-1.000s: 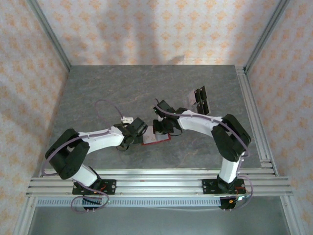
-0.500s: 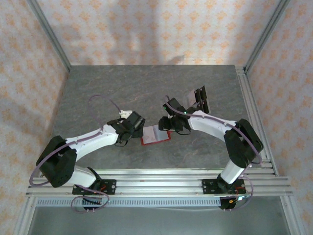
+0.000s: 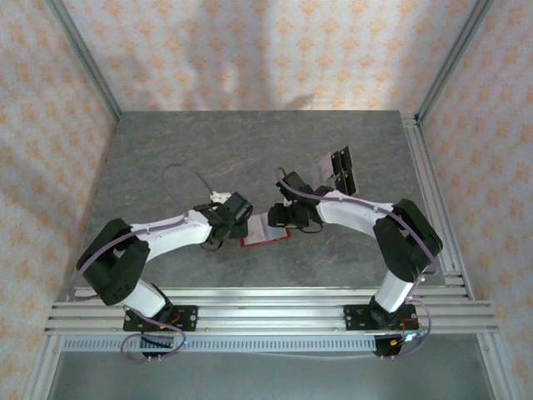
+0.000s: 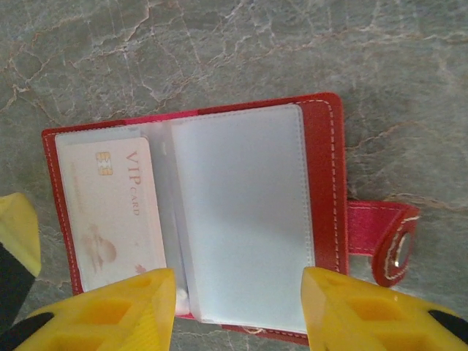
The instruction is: Put the credit cards into the card holder
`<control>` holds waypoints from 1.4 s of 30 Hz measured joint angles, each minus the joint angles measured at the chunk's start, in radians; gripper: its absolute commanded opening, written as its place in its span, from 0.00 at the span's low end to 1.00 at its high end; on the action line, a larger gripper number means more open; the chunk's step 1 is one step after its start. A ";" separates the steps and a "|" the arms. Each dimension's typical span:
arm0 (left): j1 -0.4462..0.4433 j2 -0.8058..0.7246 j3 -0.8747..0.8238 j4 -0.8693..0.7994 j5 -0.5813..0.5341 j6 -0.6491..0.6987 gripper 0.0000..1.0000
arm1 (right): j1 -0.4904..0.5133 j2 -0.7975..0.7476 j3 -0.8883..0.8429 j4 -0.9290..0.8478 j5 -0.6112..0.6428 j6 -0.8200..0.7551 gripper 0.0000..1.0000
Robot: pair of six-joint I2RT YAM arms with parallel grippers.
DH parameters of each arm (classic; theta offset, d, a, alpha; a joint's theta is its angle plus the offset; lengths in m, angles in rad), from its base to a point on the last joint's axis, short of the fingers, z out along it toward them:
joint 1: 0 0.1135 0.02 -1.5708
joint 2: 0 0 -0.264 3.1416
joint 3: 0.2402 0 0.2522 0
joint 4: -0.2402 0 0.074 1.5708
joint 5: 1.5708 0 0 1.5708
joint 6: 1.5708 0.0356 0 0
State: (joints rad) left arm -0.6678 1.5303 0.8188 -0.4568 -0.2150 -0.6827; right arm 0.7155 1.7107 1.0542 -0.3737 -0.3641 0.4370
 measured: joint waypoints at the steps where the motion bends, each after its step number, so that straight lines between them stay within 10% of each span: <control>1: 0.000 0.004 0.000 0.004 0.000 0.000 1.00 | 0.002 0.006 0.000 0.002 -0.002 0.000 0.48; 42: -0.002 0.025 -0.029 0.082 0.019 -0.016 1.00 | 0.017 0.097 0.001 0.144 -0.168 0.106 0.48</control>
State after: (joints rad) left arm -0.6701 1.5551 0.7898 -0.3748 -0.1955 -0.6991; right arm 0.7326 1.8080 1.0550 -0.2295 -0.5320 0.5430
